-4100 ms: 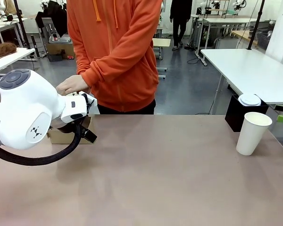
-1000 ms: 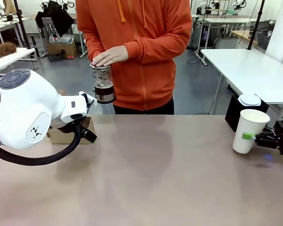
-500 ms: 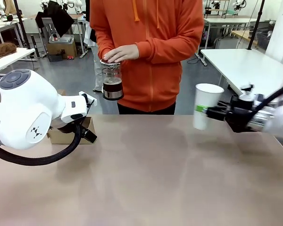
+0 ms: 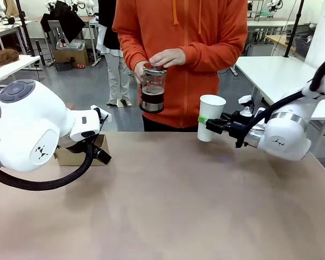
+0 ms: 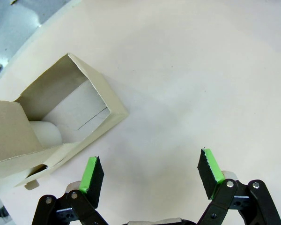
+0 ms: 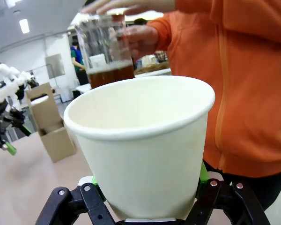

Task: Pour a drink into a cup and package it in a carrier.
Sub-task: Pick up the 600 ml Paper Cup and place it in the middle top area of the table, then when a person places the Paper Cup Lid on the 600 ml Paper Cup , lift the 600 ml Paper Cup.

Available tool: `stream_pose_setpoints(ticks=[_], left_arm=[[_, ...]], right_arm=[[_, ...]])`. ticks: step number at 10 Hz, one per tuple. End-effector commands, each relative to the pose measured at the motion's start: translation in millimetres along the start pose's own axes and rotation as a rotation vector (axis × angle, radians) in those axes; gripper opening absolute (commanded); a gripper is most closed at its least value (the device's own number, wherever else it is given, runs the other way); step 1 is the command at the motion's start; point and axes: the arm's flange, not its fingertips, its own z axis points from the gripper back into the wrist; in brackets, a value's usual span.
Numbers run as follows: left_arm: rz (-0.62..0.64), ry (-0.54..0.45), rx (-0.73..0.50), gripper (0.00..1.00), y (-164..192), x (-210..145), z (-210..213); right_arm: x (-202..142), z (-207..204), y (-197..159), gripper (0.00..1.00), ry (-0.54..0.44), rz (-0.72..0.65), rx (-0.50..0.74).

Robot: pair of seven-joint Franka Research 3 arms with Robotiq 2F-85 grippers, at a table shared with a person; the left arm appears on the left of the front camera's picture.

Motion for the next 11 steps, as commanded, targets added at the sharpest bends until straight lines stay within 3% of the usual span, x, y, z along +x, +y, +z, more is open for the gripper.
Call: stream_pose_setpoints(ticks=[1, 11], left_arm=[[0.000, -0.001, -0.001, 1.00, -0.1, -0.1, 0.4], [0.000, -0.001, -0.001, 1.00, -0.1, -0.1, 0.4]], right_arm=[[-13.5, -15.8, -7.5, 0.80, 0.028, 0.044, -0.038], [-17.4, -9.6, -8.5, 0.80, 0.023, 0.011, -0.003]])
